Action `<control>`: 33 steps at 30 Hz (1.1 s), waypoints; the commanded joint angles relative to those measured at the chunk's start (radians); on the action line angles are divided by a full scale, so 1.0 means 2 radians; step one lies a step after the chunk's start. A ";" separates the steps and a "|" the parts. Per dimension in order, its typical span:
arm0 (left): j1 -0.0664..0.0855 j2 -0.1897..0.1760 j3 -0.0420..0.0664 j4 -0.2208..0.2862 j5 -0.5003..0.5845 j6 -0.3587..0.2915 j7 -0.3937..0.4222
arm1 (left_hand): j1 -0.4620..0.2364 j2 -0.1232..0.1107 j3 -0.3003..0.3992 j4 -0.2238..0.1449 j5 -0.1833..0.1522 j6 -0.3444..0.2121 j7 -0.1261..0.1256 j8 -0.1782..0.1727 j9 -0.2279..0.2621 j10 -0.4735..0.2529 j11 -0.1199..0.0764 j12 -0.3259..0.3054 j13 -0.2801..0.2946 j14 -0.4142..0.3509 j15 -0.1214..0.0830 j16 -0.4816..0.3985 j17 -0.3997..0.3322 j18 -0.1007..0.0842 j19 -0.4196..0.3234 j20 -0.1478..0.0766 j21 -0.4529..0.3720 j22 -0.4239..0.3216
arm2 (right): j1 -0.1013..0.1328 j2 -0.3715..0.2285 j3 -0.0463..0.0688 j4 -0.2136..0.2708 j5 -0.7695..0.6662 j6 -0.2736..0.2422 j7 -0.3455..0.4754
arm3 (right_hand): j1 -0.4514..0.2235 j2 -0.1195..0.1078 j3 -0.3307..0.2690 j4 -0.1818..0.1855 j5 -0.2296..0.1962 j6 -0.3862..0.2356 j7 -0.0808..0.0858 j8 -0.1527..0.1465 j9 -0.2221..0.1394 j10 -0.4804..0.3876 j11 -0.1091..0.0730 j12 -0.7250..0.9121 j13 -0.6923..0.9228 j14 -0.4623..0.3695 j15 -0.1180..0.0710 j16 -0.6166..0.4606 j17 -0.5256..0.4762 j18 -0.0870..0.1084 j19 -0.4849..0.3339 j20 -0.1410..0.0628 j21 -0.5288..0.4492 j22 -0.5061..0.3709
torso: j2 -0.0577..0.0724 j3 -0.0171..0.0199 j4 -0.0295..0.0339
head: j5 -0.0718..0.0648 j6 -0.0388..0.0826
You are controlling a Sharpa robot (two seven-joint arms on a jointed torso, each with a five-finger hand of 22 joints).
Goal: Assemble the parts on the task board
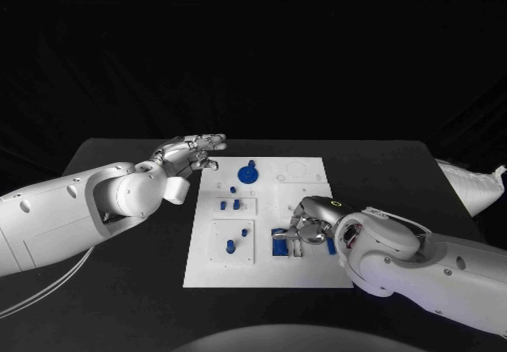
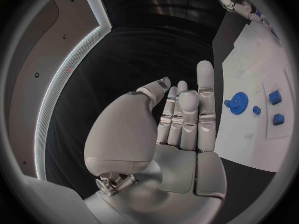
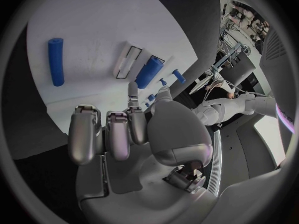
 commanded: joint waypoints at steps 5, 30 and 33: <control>0.000 0.000 0.000 0.001 -0.001 0.011 0.000 | 0.001 0.002 -0.003 -0.001 -0.001 -0.002 0.001 0.003 0.000 -0.003 0.000 0.002 0.001 -0.002 0.000 0.000 -0.001 0.005 -0.003 0.000 -0.002 -0.001 | 0.000 -0.006 0.000 0.010 -0.033 0.003 -0.002 | 0.033 -0.008 0.003 -0.015 -0.001 -0.001 -0.003 0.006 0.009 0.019 -0.003 -0.003 0.053 0.039 0.001 0.001 0.067 -0.008 0.002 -0.004 -0.002 0.000 | 0.000 -0.0001 0.0002 | -0.001 0.001; -0.001 -0.005 0.000 0.006 -0.001 0.008 0.004 | 0.001 0.002 -0.003 -0.001 -0.001 -0.002 0.001 0.003 0.000 -0.003 0.000 0.003 0.001 -0.003 0.000 0.000 -0.003 0.005 -0.003 0.000 -0.002 -0.001 | 0.002 -0.131 -0.002 0.035 -0.005 -0.012 0.017 | 0.093 0.006 0.022 -0.039 0.064 -0.036 0.016 -0.032 -0.004 0.016 0.013 -0.013 0.052 0.040 0.014 0.002 0.070 -0.009 0.002 0.007 -0.001 0.004 | 0.000 -0.0005 -0.0036 | -0.014 0.009; -0.001 -0.004 0.000 0.007 -0.001 0.008 0.004 | 0.001 0.002 -0.003 -0.001 -0.001 -0.002 0.001 0.003 0.000 -0.003 0.000 0.003 0.001 -0.003 0.000 0.000 -0.003 0.005 -0.003 0.000 -0.002 -0.001 | -0.001 -0.130 -0.004 0.031 -0.009 -0.004 0.016 | 0.091 0.007 0.022 -0.037 0.064 -0.034 0.015 -0.032 -0.004 0.016 0.012 -0.013 0.052 0.040 0.014 0.001 0.069 -0.009 0.002 0.007 -0.001 0.004 | 0.000 -0.0004 -0.0025 | -0.015 0.009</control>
